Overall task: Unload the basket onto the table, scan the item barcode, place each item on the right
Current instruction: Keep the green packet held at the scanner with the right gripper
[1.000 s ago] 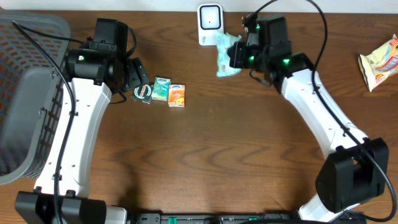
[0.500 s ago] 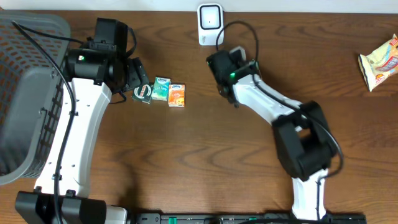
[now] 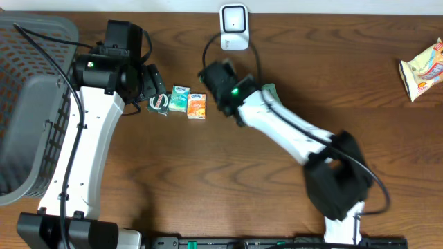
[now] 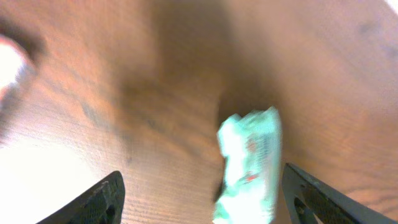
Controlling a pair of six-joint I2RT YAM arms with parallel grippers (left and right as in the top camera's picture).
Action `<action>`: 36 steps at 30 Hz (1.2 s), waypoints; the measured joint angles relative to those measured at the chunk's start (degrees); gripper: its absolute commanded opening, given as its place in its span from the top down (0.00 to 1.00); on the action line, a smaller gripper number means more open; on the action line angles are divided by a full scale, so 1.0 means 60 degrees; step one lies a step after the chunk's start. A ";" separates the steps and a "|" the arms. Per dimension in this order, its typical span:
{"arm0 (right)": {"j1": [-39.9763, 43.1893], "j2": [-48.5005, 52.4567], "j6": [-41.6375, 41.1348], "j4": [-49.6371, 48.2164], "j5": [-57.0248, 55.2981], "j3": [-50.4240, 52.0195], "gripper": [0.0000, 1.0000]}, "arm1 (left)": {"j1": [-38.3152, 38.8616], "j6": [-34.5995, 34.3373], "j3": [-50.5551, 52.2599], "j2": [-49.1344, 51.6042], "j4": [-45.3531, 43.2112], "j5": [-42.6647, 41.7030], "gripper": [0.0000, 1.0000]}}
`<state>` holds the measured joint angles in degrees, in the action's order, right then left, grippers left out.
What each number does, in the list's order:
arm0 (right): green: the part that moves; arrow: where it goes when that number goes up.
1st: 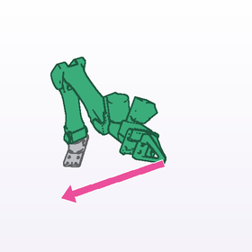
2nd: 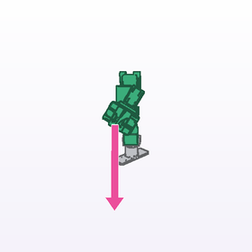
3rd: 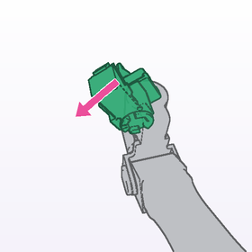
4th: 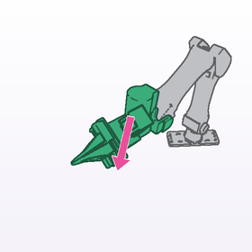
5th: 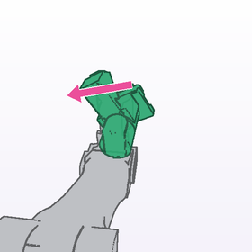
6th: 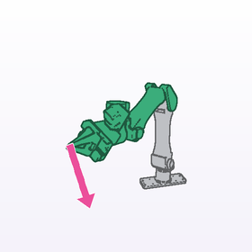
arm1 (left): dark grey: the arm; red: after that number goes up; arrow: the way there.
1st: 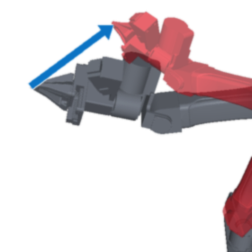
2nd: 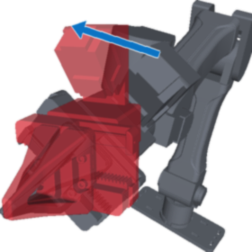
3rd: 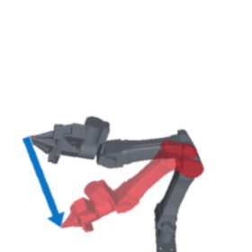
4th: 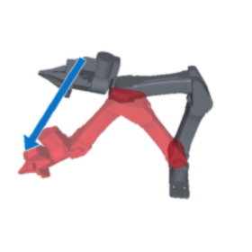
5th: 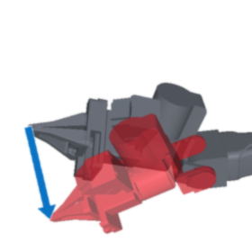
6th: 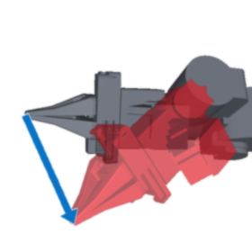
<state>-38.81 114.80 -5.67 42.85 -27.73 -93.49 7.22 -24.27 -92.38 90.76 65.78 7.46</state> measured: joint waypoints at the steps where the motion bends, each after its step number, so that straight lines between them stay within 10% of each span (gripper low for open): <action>1: 0.0106 -0.0160 0.0000 0.0011 0.0087 -0.0124 0.25 | 0.0000 0.0000 0.0000 0.0000 -0.0004 0.0000 0.02; 14: 0.3344 0.0652 0.1271 0.0568 0.4630 -0.0084 0.34 | 0.0000 0.0000 0.0000 0.0000 0.0000 0.0000 0.02; 23: 0.3286 0.1894 0.1304 0.0393 0.5166 -0.0011 0.98 | 0.0000 0.0000 0.0000 0.0000 0.0000 0.0000 0.02; 36: 0.3027 0.1563 -0.0149 -0.6022 0.5093 -0.1217 0.99 | 0.0000 0.0000 0.0000 0.0000 0.0000 0.0000 0.02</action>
<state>-20.64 124.18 -6.57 6.72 2.83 -100.79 7.22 -24.27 -92.38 90.76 65.78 7.46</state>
